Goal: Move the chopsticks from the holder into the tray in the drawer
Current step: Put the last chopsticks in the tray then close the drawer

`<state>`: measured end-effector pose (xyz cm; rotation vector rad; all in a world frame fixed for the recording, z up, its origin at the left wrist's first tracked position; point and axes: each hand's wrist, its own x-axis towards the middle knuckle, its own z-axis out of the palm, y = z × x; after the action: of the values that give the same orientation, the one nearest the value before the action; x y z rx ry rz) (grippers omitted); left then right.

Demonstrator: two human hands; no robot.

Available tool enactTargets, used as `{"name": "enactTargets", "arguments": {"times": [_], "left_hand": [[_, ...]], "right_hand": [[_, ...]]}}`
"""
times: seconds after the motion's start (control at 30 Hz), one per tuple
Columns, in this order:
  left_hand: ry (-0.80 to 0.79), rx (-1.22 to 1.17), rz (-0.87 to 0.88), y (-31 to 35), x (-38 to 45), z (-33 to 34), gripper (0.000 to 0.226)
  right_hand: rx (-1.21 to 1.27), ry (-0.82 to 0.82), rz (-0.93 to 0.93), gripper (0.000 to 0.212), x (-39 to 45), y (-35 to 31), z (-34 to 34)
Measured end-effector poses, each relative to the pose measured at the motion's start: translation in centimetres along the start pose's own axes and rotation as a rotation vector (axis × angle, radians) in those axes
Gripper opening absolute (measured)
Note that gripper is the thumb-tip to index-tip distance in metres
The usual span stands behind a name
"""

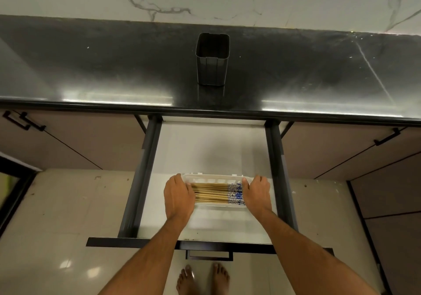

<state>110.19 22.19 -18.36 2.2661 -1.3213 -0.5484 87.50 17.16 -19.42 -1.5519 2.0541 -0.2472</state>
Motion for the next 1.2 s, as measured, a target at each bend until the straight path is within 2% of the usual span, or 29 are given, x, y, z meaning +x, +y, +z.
{"name": "enactTargets", "arguments": {"times": [0.17,0.27,0.43,0.57,0.8,1.07,1.2], "left_hand": [[0.053,0.074,0.198,0.6,-2.0,-1.3,0.029],[0.039,0.058,0.292,0.7,-3.5,-2.2,0.028],[0.066,0.081,0.433,0.7,-6.9,-3.9,0.027],[0.062,0.122,0.490,-0.3,-10.5,-5.5,0.034],[0.080,0.139,0.585,-3.3,-17.9,-7.4,0.039],[-0.012,0.264,0.652,-6.3,-21.1,-5.1,0.043],[-0.013,0.358,0.844,-7.4,-20.4,-2.9,0.050]], "right_hand": [[-0.110,0.043,-0.174,0.049,-1.9,0.0,-1.0],[-0.135,0.089,-0.272,0.044,-3.8,0.1,-1.6],[-0.137,0.157,-0.401,0.047,-8.1,0.4,-2.6],[-0.178,0.258,-0.481,0.052,-12.6,0.2,-2.8],[-0.243,0.265,-0.582,0.063,-21.5,0.7,-1.8],[-0.327,0.163,-0.743,0.044,-24.3,3.4,1.9],[-0.263,0.236,-0.848,0.028,-23.0,3.7,2.9]]}}
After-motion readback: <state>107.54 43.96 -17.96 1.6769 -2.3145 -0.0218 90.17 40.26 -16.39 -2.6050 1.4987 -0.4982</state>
